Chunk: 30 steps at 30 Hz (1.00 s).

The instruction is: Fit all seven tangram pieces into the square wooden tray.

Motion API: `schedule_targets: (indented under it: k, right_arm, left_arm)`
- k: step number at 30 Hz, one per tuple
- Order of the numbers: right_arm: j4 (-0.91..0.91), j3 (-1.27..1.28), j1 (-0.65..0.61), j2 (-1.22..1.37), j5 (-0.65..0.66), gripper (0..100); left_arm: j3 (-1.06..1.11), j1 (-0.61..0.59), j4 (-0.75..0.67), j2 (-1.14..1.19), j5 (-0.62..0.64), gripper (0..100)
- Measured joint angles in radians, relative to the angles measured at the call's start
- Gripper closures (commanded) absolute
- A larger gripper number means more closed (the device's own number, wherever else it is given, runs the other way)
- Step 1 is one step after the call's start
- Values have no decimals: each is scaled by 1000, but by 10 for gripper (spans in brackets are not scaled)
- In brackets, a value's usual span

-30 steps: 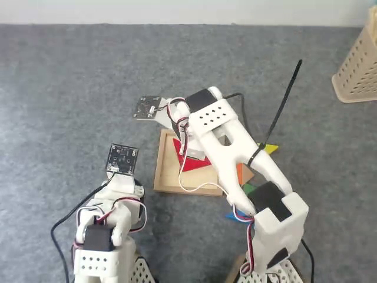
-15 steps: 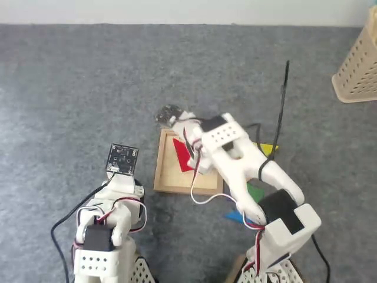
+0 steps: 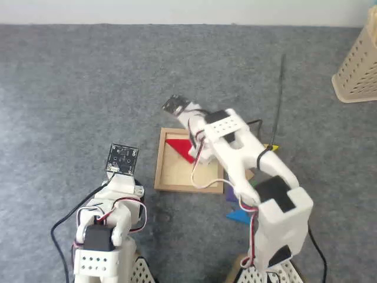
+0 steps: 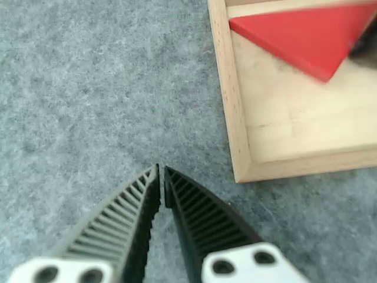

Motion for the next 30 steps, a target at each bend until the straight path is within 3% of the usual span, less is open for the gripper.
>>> schedule_targets:
  k: [11, 20, 27, 30]
  right_arm:
    - [6, -77, 38, 40, -120, 991]
    - [180, -74, 66, -184, -158, 991]
    - [296, -74, 230, -319, -157, 989]
    - [304, -58, 315, -322, -48, 959]
  left_arm:
    - [0, 0, 0, 0, 0, 988]
    - [0, 0, 0, 0, 0, 988]
    - [0, 0, 0, 0, 0, 988]
    - [0, 0, 0, 0, 0, 988]
